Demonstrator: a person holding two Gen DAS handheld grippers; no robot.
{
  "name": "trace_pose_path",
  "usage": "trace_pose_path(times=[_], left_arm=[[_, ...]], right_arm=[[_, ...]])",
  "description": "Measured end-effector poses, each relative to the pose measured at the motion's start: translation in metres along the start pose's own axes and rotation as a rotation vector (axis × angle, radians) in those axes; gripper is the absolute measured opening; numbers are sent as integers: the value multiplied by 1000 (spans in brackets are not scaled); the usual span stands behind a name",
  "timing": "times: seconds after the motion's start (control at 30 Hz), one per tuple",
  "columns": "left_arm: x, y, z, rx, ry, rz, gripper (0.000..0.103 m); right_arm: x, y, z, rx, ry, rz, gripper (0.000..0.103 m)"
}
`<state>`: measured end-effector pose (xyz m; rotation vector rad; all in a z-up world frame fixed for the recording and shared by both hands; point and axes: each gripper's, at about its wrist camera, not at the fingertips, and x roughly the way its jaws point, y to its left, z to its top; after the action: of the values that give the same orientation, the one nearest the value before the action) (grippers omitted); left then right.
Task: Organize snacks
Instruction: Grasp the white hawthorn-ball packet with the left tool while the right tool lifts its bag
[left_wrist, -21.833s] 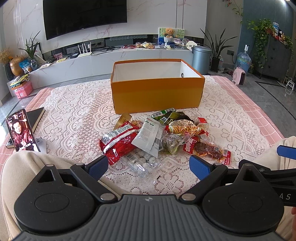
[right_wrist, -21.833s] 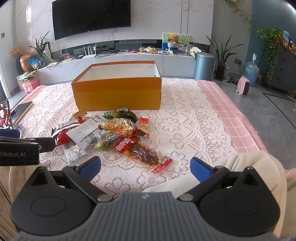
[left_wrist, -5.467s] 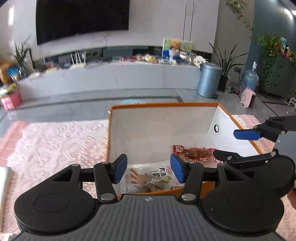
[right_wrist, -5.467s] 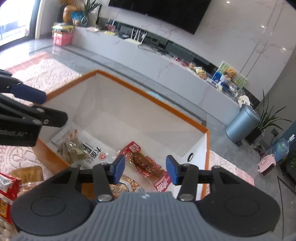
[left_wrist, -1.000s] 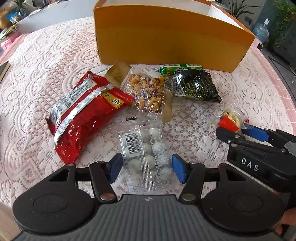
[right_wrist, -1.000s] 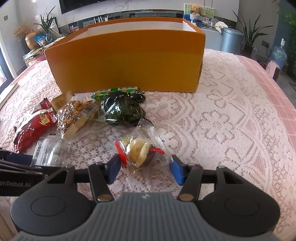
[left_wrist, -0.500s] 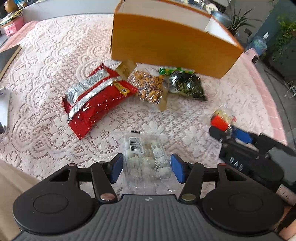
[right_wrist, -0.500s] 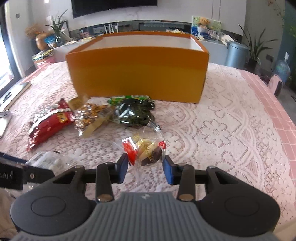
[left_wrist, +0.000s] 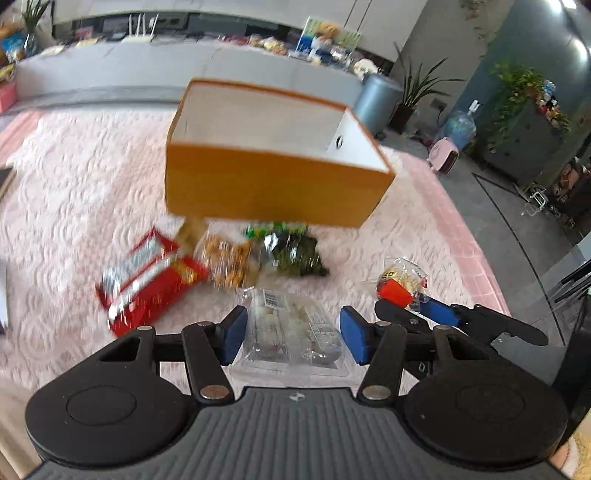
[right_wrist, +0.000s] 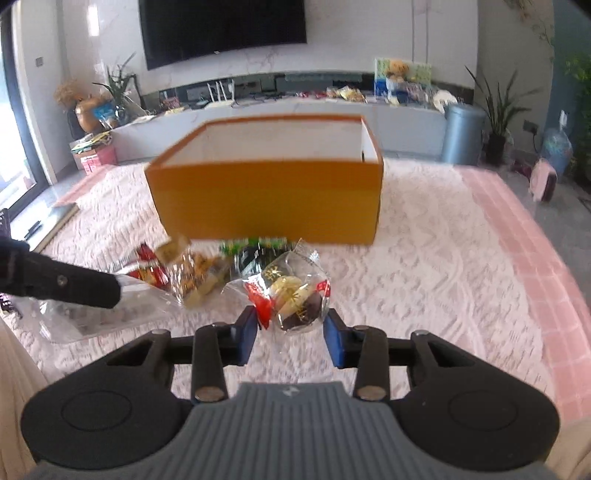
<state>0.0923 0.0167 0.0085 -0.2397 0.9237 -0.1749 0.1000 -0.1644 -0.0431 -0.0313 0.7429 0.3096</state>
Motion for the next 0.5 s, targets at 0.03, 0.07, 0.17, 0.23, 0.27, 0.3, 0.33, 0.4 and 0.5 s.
trace_pose_path(times=[0.03,0.07,0.17,0.23,0.27,0.3,0.33,0.4,0.5], left_arm=[[-1,-2,5,6,-12,6,48],[-2,-3,11,13,-22,17,24],[0,1,29,-13,-17,-41,23],[2,1,40,-15,-32,-47,17],[3,1,44,-6,-42,-30,17],[4,1,47,0,-50,-18,17],[6,3,48,2,-49,-20,17],[14,10,47,0,-11,-34,18],[30,20,32,-5,44,-35,34]], right_arm=[[-2,1,5,-16,-12,-1,37],[-5,2,11,-35,-26,0,37],[-8,4,26,-78,-56,5,37],[-6,4,37,-96,-63,10,37],[-4,4,42,-104,-64,11,37],[-2,4,47,-115,-65,6,37],[1,4,50,-125,-65,2,37],[5,4,53,-135,-48,8,37],[13,4,44,-128,-14,17,37]])
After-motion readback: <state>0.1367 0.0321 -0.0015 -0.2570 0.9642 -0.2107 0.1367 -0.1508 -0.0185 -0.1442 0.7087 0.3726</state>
